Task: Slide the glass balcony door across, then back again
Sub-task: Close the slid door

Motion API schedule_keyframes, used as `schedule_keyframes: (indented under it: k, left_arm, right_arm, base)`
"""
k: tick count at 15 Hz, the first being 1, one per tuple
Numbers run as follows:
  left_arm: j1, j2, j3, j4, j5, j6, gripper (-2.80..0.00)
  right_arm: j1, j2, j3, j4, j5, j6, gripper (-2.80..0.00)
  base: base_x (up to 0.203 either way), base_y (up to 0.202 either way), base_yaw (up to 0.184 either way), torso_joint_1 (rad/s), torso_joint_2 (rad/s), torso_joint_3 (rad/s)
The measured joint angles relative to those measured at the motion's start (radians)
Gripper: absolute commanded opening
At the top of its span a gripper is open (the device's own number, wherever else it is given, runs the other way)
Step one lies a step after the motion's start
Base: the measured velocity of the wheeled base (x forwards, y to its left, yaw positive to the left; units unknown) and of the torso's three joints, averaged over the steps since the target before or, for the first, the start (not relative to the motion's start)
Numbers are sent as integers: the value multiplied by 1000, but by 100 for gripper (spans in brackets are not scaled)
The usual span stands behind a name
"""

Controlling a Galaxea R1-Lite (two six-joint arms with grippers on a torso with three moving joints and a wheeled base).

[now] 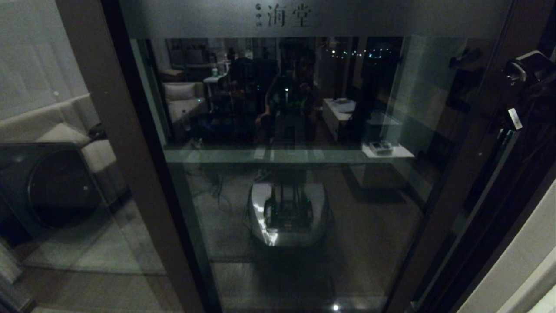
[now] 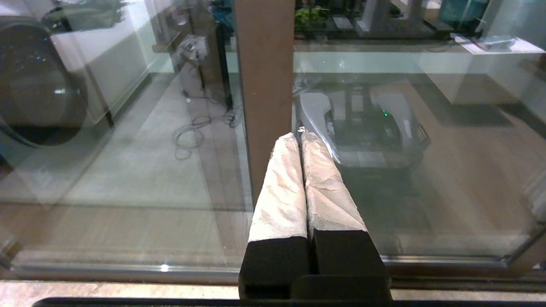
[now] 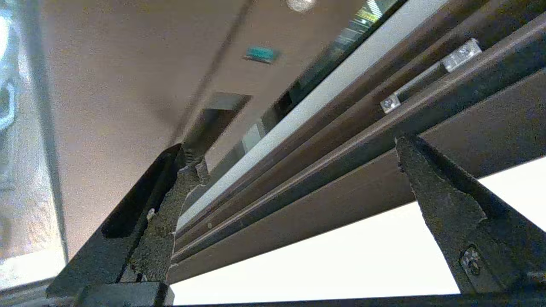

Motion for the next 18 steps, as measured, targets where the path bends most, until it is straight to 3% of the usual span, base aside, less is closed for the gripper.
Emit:
schedule_keyframes:
  k: [3,5,8,11,15,16,18]
  left_arm:
    - [0,0,0,0,0,0,-280]
    - [0,0,0,0,1,0,-280]
    - [0,0,0,0,0,0,-280]
    - [0,0,0,0,1,-1,-280]
    - [0,0,0,0,0,0,-280]
    - [0,0,0,0,0,0,-280]
    - [-1,0,0,0,0,0,-280]
  right_arm:
    - [4,-2,-3,-2,13,32,0]
    - [48,-2,-14,4,9,84,0]
    - [119,5,-150,95,-34,259,0]
    - [187,2,-325,365,-84,475,0]
    - [204,-75,-210,432,-263,614,0]
    - [187,-94,-182,430,-309,620,0]
    - [142,-136,-125,409,-328,599,0]
  base:
    - [0,0,0,0,0,0]
    - [0,0,0,0,0,0]
    - [0,0,0,0,0,0]
    - [0,0,0,0,0,0]
    - [0,0,0,0,0,0]
    - [0,0,0,0,0,0]
    - [0,0,0,0,0,0]
